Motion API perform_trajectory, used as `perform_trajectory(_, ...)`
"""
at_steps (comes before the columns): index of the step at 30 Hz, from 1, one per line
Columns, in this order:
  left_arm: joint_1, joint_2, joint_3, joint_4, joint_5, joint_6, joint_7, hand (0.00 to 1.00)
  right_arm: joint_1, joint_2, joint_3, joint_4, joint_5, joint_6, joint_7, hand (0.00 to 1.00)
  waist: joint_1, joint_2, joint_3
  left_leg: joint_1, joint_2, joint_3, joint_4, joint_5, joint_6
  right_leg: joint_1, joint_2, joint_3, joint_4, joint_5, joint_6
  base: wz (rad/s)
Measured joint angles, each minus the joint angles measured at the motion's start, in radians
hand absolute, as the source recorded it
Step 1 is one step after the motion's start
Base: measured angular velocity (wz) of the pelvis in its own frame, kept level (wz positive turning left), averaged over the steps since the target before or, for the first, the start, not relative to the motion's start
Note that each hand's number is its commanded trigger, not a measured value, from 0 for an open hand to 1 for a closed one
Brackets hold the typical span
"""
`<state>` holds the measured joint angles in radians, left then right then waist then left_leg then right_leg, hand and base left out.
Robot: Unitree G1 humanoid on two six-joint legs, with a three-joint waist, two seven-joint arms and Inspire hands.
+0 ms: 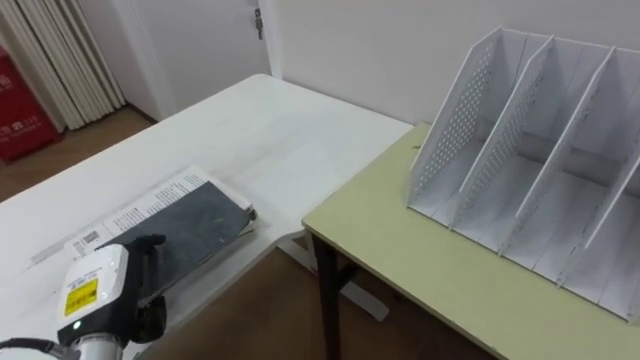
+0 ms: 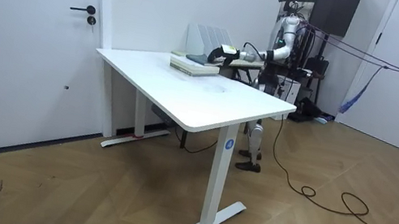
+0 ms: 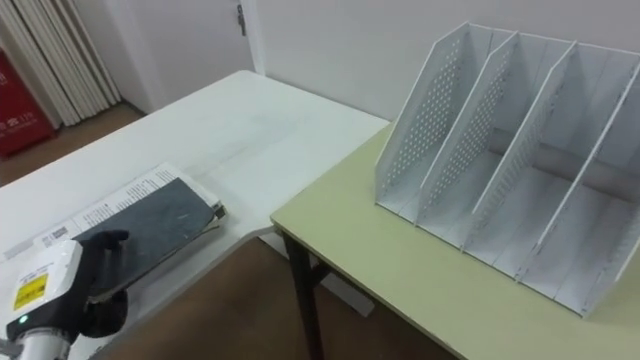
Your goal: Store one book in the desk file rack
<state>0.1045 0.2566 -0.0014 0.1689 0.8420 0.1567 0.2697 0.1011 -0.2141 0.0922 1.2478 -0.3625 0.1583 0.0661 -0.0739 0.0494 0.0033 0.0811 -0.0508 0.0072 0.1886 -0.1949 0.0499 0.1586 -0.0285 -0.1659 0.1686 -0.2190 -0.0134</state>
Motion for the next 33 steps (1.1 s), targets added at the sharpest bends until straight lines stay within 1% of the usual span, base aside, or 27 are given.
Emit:
perform_trajectory(1, -0.002, 0.000, -0.001, -0.001, 0.005, 0.003, 0.003, 1.00, -0.001, -0.002, -0.002, -0.005, 0.000, 0.008, -0.001, 0.00, 0.000, -0.001, -0.0009, 0.001, -0.001, 0.005, 0.000, 0.000, 0.000, 0.000, 0.000, 0.002, 0.000, 0.000, 0.000, -0.04)
perform_trajectory(4, -0.005, -0.001, 0.000, -0.001, 0.019, 0.012, 0.004, 1.00, -0.002, -0.003, -0.007, -0.009, 0.001, 0.016, -0.005, 0.00, -0.001, -0.003, -0.0027, 0.002, -0.003, 0.012, 0.001, 0.000, 0.000, 0.000, 0.000, 0.002, 0.000, 0.000, 0.000, 0.00)
perform_trajectory(9, -0.008, -0.001, -0.002, -0.005, 0.025, 0.024, 0.005, 1.00, -0.002, -0.003, -0.007, -0.011, 0.002, 0.018, -0.019, 0.00, -0.001, -0.002, -0.0045, 0.003, -0.003, 0.017, 0.004, 0.000, 0.000, 0.001, 0.000, 0.001, -0.001, 0.000, 0.000, 0.00)
perform_trajectory(14, -0.012, -0.004, -0.008, 0.003, 0.025, 0.025, 0.006, 1.00, -0.002, -0.003, -0.007, -0.015, 0.002, 0.018, -0.034, 0.00, -0.003, -0.003, -0.0068, 0.004, -0.002, 0.023, 0.009, 0.000, 0.000, 0.004, -0.001, 0.002, -0.001, 0.000, 0.000, 0.00)
perform_trajectory(18, -0.013, -0.004, -0.006, 0.007, 0.025, 0.025, 0.006, 1.00, 0.001, -0.005, -0.007, -0.031, 0.000, 0.019, -0.032, 0.00, -0.003, -0.003, -0.0074, 0.010, 0.001, 0.028, 0.009, 0.000, 0.000, 0.006, 0.000, 0.006, 0.000, -0.001, 0.000, -0.04)
perform_trajectory(20, -0.012, -0.004, -0.005, 0.007, 0.025, 0.025, 0.006, 1.00, 0.005, -0.009, -0.007, -0.047, -0.001, 0.018, -0.031, 0.00, -0.002, -0.001, -0.0082, 0.014, 0.002, 0.032, 0.007, 0.000, 0.000, 0.007, 0.001, 0.014, 0.001, -0.001, 0.000, -0.06)
perform_trajectory(26, -0.013, -0.006, -0.003, 0.006, 0.013, 0.025, 0.006, 1.00, 0.007, -0.010, -0.006, -0.045, 0.004, 0.018, -0.029, 0.00, -0.001, -0.002, -0.0087, 0.018, 0.002, 0.032, 0.007, 0.000, 0.000, 0.013, 0.002, 0.012, 0.000, -0.001, 0.000, -0.01)
perform_trajectory(30, -0.012, -0.011, 0.001, -0.011, -0.007, 0.025, 0.002, 1.00, 0.005, -0.010, -0.006, -0.042, 0.012, 0.016, -0.030, 0.00, 0.003, -0.007, -0.0103, 0.018, 0.002, 0.032, 0.009, 0.000, 0.000, 0.014, 0.001, 0.010, -0.002, -0.001, 0.000, 0.00)
perform_trajectory(32, -0.010, -0.011, 0.007, -0.029, -0.026, 0.025, -0.004, 1.00, 0.006, -0.005, -0.006, -0.039, 0.021, 0.016, -0.030, 0.00, 0.005, -0.016, -0.0130, 0.019, 0.002, 0.032, 0.012, 0.000, 0.000, 0.013, 0.001, 0.009, -0.003, -0.001, 0.000, 0.00)
perform_trajectory(33, -0.010, -0.011, 0.008, -0.034, -0.026, 0.025, -0.007, 1.00, 0.006, -0.005, -0.007, -0.040, 0.023, 0.016, -0.030, 0.00, 0.006, -0.018, -0.0131, 0.018, 0.002, 0.032, 0.013, 0.000, 0.000, 0.013, 0.001, 0.009, -0.003, -0.001, 0.000, 0.00)
